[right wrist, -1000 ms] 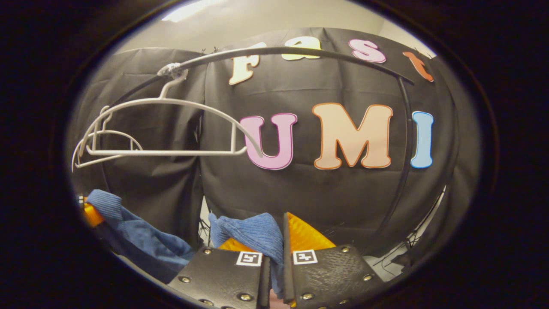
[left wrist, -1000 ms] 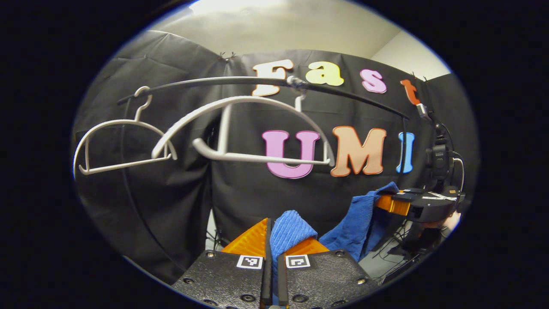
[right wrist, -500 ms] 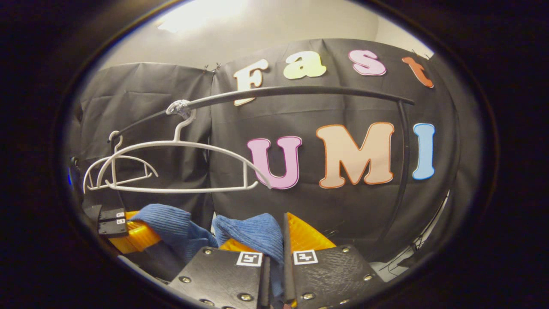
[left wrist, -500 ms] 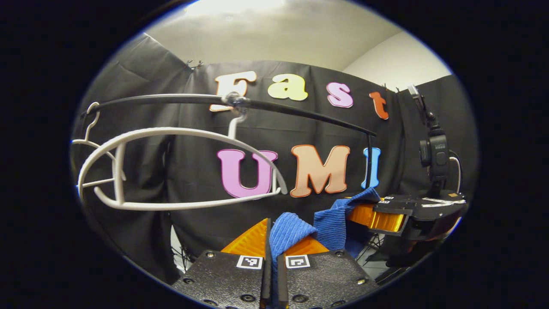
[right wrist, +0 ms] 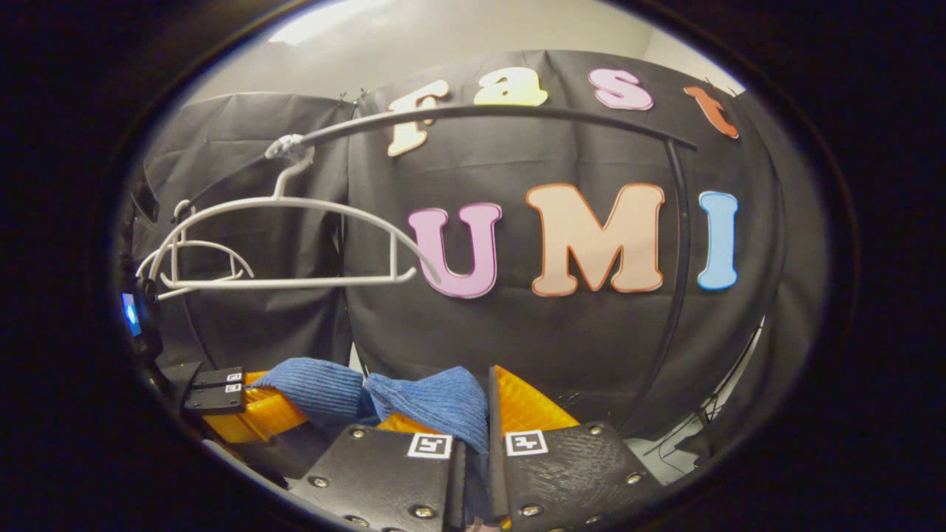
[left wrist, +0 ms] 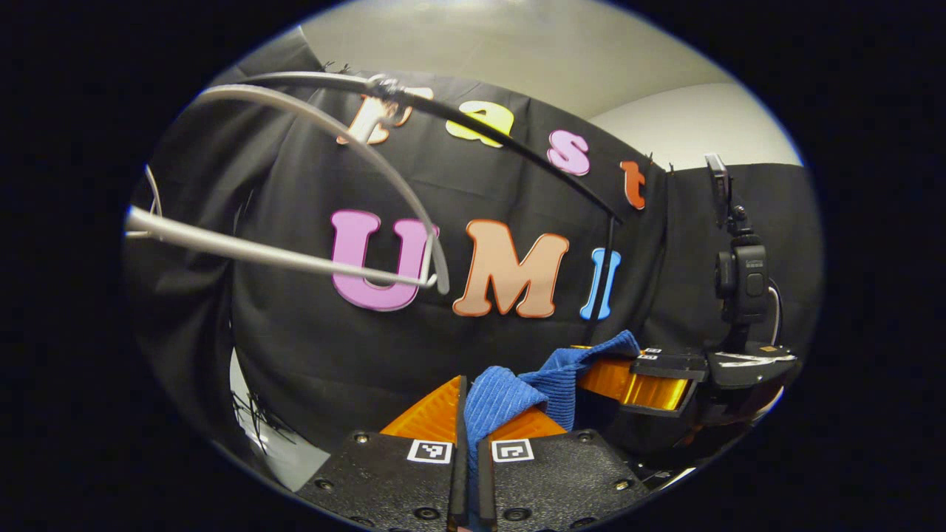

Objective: Grasp the clothes on the hanger with both hands and then place them into the laundry hamper below.

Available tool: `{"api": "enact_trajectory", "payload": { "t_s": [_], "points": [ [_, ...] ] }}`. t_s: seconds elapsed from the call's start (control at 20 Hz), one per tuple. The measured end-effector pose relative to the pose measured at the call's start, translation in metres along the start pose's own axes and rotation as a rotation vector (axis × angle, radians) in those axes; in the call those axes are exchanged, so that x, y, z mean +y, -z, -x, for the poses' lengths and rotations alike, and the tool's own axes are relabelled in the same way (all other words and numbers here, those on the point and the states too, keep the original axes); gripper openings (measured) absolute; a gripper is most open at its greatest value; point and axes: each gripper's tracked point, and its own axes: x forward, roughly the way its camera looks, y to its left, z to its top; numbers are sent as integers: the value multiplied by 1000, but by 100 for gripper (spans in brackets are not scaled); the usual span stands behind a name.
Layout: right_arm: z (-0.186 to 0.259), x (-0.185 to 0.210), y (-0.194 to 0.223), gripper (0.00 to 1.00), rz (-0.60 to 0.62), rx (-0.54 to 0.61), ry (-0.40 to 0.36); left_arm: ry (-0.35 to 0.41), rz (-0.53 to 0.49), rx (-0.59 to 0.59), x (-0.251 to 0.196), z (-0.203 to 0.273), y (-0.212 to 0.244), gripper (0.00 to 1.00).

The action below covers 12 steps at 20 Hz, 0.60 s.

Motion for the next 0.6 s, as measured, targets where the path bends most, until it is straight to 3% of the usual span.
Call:
{"api": "enact_trajectory", "payload": {
  "t_s": [0.35, 0.6],
  "points": [
    [-15, -6, 79, 13, -60, 122, 10, -82, 32, 134, 48, -5, 75, 6],
    [-17, -11, 136, 13, -40, 218, 29, -101, 5, 221, 50, -18, 117, 6]
  ]
}}
